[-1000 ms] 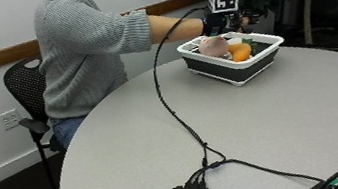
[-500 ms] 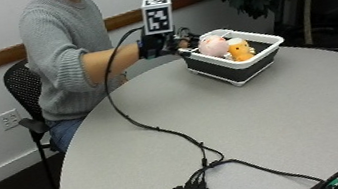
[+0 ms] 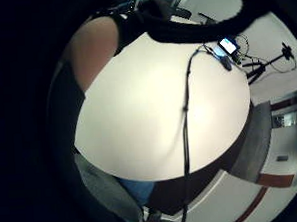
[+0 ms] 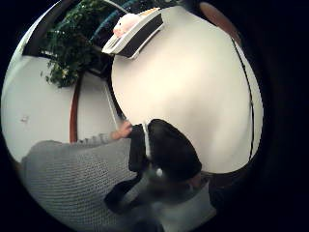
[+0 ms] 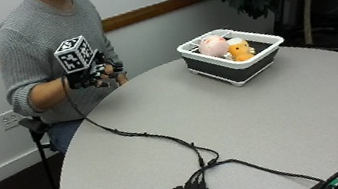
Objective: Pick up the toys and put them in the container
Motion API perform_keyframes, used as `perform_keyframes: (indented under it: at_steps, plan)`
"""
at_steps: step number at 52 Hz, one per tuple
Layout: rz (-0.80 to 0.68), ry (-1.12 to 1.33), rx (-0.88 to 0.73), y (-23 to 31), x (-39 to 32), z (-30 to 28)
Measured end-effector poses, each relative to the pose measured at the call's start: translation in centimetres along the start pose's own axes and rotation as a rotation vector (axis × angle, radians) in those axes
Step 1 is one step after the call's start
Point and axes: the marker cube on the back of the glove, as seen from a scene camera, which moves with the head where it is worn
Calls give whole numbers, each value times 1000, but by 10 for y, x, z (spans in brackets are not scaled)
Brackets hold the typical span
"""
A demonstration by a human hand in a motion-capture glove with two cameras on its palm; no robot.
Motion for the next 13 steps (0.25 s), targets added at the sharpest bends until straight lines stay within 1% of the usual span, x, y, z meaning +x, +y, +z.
perform_keyframes:
  at_steps: [5, 9, 13]
  plan:
    - [-20, 6, -76, 27, -6, 22]
    - [-42, 31, -145, 36, -5, 33]
    - [-50, 42, -164, 39, -7, 37]
